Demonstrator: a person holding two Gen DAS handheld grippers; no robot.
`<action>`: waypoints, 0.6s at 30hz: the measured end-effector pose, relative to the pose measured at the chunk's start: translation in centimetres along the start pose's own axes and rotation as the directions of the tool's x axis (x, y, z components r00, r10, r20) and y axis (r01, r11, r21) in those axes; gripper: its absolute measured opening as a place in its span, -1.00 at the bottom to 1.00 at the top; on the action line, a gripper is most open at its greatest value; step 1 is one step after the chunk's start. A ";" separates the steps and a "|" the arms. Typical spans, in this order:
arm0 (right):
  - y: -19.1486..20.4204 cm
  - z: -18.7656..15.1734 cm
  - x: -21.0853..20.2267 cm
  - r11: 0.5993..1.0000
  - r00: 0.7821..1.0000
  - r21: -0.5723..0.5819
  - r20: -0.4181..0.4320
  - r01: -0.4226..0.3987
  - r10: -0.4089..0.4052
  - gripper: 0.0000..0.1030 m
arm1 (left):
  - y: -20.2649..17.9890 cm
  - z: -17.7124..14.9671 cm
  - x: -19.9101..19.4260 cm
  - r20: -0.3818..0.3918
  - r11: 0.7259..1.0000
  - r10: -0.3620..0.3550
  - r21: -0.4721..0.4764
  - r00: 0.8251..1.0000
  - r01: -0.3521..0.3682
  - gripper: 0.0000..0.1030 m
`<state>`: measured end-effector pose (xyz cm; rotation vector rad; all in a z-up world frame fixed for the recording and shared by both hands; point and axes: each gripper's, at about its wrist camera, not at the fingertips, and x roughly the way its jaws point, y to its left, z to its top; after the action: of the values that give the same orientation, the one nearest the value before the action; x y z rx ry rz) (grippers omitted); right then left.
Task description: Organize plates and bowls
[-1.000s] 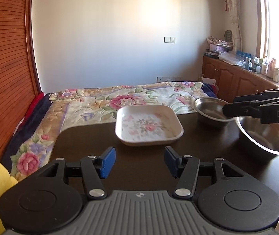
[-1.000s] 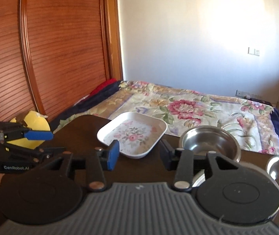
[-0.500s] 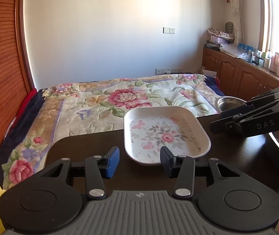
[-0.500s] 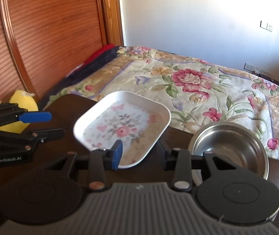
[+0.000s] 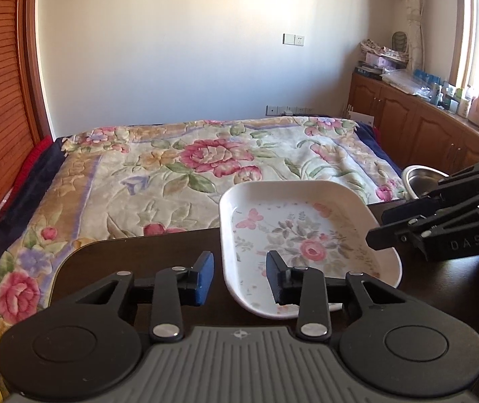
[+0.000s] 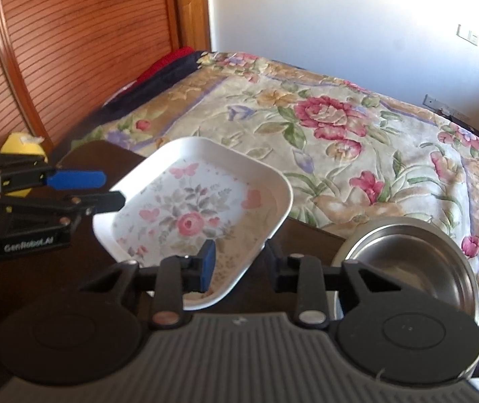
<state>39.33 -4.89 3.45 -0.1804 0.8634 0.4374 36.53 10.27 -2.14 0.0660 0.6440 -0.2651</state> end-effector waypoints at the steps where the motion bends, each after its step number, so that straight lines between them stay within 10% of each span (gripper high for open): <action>1: 0.0 0.0 0.1 1.000 1.000 0.000 -0.005 0.003 -0.003 -0.44 | 0.0 0.0 0.2 -0.002 1.000 0.001 0.000 1.000 -0.001 -0.30; 18: 0.0 0.2 1.6 0.999 0.998 -0.036 -0.067 0.011 -0.014 -0.53 | 0.6 -0.5 1.9 -0.032 1.000 0.004 -0.019 0.999 -0.005 -0.56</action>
<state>40.31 -4.36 2.35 -0.2342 0.9200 0.4373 37.83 10.48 -3.69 0.0532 0.6777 -0.2537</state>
